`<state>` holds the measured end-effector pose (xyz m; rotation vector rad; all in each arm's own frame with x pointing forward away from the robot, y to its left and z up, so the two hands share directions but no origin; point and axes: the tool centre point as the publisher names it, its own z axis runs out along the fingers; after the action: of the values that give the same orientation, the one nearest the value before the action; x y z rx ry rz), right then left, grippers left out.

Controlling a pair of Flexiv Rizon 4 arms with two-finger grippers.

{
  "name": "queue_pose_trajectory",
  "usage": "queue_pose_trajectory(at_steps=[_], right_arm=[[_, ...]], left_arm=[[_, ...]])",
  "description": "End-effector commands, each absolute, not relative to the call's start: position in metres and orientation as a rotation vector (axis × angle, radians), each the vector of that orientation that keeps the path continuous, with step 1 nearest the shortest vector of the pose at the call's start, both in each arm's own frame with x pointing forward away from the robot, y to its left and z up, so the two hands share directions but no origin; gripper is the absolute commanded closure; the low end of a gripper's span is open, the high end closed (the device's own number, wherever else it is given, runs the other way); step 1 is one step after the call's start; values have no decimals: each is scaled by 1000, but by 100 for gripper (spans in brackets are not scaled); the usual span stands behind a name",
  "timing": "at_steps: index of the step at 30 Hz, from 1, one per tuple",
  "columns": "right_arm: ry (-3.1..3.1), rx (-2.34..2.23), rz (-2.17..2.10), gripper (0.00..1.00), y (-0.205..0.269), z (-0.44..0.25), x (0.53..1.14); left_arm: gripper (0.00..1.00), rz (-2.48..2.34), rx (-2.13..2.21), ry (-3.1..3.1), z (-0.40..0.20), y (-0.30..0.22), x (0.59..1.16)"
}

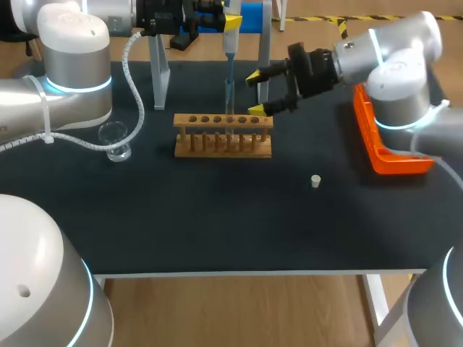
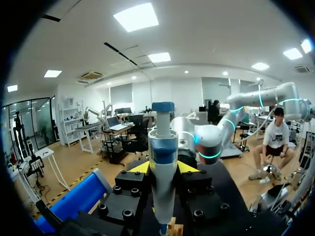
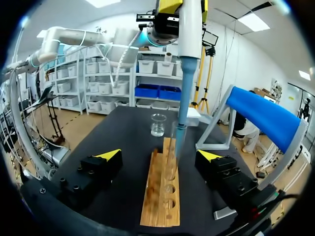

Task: Invert the test tube, pick up the pipette, mount the tip to pipette, aspirate from beaker and dispense into the tube, eject the tip, return the pipette, and cap with the stopper.

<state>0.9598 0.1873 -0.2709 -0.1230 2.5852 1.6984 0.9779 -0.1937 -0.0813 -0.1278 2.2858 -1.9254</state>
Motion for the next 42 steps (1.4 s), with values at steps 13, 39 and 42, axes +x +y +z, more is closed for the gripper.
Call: queue_pose_trajectory(at_steps=[13,39,42], right_arm=[[2500,-50,1592,0,211,-283,969],[2489,-46,1560,0,213,-285,968],[2489,-46,1560,0,213,-285,968]], left_arm=[[100,-1924,-130,2285,-81,-194,978],[100,-1924,-130,2285,-81,-194,978],[100,-1924,-130,2285,-81,-194,978]])
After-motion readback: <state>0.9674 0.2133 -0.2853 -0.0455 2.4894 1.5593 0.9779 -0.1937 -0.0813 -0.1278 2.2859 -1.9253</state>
